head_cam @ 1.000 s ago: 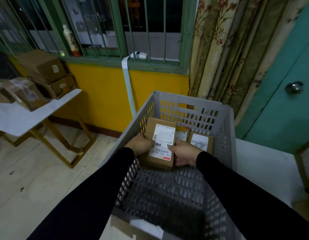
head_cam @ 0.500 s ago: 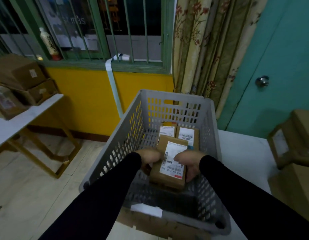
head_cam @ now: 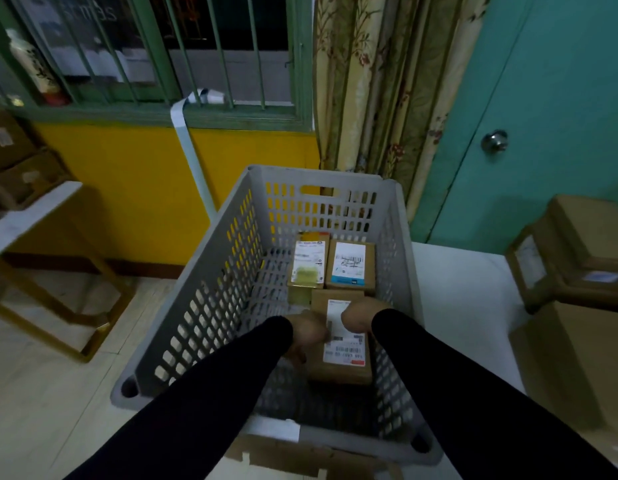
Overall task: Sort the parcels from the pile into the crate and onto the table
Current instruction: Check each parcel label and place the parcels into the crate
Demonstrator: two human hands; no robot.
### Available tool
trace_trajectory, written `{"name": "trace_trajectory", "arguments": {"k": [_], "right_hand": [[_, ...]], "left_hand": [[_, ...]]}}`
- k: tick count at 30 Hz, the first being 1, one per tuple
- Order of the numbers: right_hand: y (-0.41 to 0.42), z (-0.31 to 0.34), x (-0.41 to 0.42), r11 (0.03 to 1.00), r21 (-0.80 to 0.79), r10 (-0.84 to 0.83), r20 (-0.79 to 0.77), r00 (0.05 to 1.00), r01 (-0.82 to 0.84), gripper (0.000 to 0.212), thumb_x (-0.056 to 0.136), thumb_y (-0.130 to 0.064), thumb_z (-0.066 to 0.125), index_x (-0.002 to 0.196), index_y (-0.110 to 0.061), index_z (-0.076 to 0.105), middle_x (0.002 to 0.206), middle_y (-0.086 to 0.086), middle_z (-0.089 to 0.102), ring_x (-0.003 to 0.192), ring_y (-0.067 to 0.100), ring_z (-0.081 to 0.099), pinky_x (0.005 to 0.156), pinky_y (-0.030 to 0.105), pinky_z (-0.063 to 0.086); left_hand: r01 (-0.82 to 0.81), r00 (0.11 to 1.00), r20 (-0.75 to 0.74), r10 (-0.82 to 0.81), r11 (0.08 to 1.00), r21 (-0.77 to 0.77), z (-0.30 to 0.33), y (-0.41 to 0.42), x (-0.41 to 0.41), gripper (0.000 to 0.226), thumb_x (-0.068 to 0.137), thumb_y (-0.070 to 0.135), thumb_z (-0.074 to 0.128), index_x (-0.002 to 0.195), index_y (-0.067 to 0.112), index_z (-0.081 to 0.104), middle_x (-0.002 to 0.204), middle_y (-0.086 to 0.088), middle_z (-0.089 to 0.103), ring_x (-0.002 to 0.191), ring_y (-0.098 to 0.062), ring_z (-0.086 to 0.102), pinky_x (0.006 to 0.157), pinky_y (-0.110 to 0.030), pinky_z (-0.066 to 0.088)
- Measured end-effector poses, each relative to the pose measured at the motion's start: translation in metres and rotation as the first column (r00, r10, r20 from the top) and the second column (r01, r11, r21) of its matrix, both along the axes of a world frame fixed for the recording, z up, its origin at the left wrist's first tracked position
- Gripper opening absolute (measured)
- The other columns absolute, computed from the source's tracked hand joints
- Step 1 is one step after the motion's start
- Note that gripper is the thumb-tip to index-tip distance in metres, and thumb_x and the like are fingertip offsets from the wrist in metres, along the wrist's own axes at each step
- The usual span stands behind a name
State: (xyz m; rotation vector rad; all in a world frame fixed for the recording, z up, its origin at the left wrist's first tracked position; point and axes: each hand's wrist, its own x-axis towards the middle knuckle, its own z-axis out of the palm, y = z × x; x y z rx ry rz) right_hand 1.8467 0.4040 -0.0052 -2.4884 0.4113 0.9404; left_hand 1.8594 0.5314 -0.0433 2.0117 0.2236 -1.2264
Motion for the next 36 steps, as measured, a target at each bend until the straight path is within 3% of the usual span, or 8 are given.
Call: {"name": "trace_trajectory", "arguments": {"k": [6, 12, 15, 18, 20, 23, 28, 36], "right_hand": [[-0.001, -0.004, 0.002, 0.999, 0.041, -0.030, 0.114, 0.993, 0.026, 0.033, 0.106, -0.009, 0.039, 0.075, -0.012, 0.048, 0.087, 0.006, 0.054, 0.072, 0.015, 0.047, 0.081, 0.029, 0.042], [-0.001, 0.000, 0.005, 0.988, 0.132, -0.100, 0.158, 0.982, 0.079, 0.038, 0.105, -0.008, 0.036, 0.068, -0.014, 0.037, 0.073, 0.001, 0.040, 0.064, 0.012, 0.038, 0.060, 0.020, 0.035], [-0.001, 0.011, 0.005, 0.950, 0.277, -0.198, 0.171, 0.965, 0.145, 0.033, 0.107, -0.025, 0.039, 0.108, 0.007, 0.043, 0.089, 0.004, 0.054, 0.068, 0.013, 0.049, 0.055, 0.023, 0.036], [-0.006, 0.027, 0.003, 0.888, 0.417, -0.323, 0.263, 0.909, 0.194, 0.071, 0.106, -0.048, 0.042, 0.159, -0.007, 0.021, 0.156, 0.012, 0.042, 0.135, 0.029, 0.050, 0.102, 0.034, 0.043], [-0.011, 0.042, -0.001, 0.859, 0.480, -0.378, 0.356, 0.855, 0.180, 0.068, 0.105, -0.053, 0.041, 0.160, -0.015, 0.026, 0.164, 0.007, 0.032, 0.146, 0.027, 0.038, 0.112, 0.034, 0.033], [-0.024, 0.064, -0.007, 0.780, 0.604, -0.493, 0.437, 0.752, 0.161, 0.063, 0.105, -0.053, 0.042, 0.156, -0.018, 0.034, 0.158, 0.004, 0.041, 0.137, 0.019, 0.046, 0.110, 0.033, 0.037], [-0.080, 0.080, -0.037, 0.668, 0.713, -0.704, 0.510, 0.495, 0.216, 0.051, 0.104, -0.045, 0.049, 0.145, -0.015, 0.047, 0.134, 0.003, 0.058, 0.127, 0.022, 0.055, 0.113, 0.047, 0.043], [-0.205, 0.048, -0.121, 0.532, 0.704, -0.844, 0.488, 0.224, 0.472, 0.035, 0.098, -0.051, 0.053, 0.118, -0.022, 0.057, 0.106, 0.000, 0.061, 0.108, 0.025, 0.061, 0.104, 0.049, 0.049]], "left_hand": [[0.098, 0.995, 0.006, -0.098, 0.994, -0.042, 0.008, -0.007, -0.010, 0.024, 0.107, 0.009, 0.038, 0.129, 0.017, 0.044, 0.110, -0.008, 0.057, 0.104, -0.031, 0.058, 0.082, -0.041, 0.054], [0.217, 0.976, 0.023, -0.218, 0.975, 0.038, 0.020, -0.010, -0.008, 0.032, 0.107, 0.006, 0.037, 0.138, 0.015, 0.040, 0.106, -0.006, 0.049, 0.080, -0.021, 0.054, 0.088, -0.042, 0.053], [0.289, 0.947, 0.105, -0.304, 0.948, 0.136, 0.031, -0.009, -0.003, 0.040, 0.108, 0.020, 0.039, 0.147, 0.013, 0.037, 0.107, -0.009, 0.051, 0.088, -0.023, 0.056, 0.086, -0.039, 0.053], [0.317, 0.865, 0.317, -0.389, 0.913, 0.256, 0.052, -0.007, 0.012, 0.042, 0.106, 0.023, 0.044, 0.145, 0.011, 0.041, 0.128, -0.012, 0.057, 0.103, -0.027, 0.059, 0.080, -0.033, 0.052], [0.295, 0.812, 0.429, -0.396, 0.913, 0.282, 0.071, -0.010, 0.025, 0.042, 0.105, 0.022, 0.045, 0.145, 0.008, 0.042, 0.140, -0.014, 0.054, 0.114, -0.028, 0.059, 0.084, -0.035, 0.049], [0.180, 0.776, 0.594, -0.212, 0.977, 0.115, 0.102, -0.019, 0.038, 0.022, 0.109, 0.025, 0.042, 0.121, 0.012, 0.056, 0.116, -0.006, 0.058, 0.092, -0.019, 0.054, 0.081, -0.032, 0.042], [0.092, 0.685, 0.724, 0.079, 0.977, -0.194, 0.132, -0.059, 0.040, 0.030, 0.107, 0.033, 0.044, 0.123, 0.010, 0.055, 0.111, -0.019, 0.063, 0.102, -0.040, 0.060, 0.077, -0.040, 0.046], [0.268, 0.647, 0.762, -0.005, 0.938, -0.221, 0.143, -0.167, -0.004, 0.041, 0.105, 0.040, 0.047, 0.128, 0.008, 0.058, 0.130, -0.014, 0.062, 0.119, -0.029, 0.057, 0.099, -0.035, 0.044]]}}
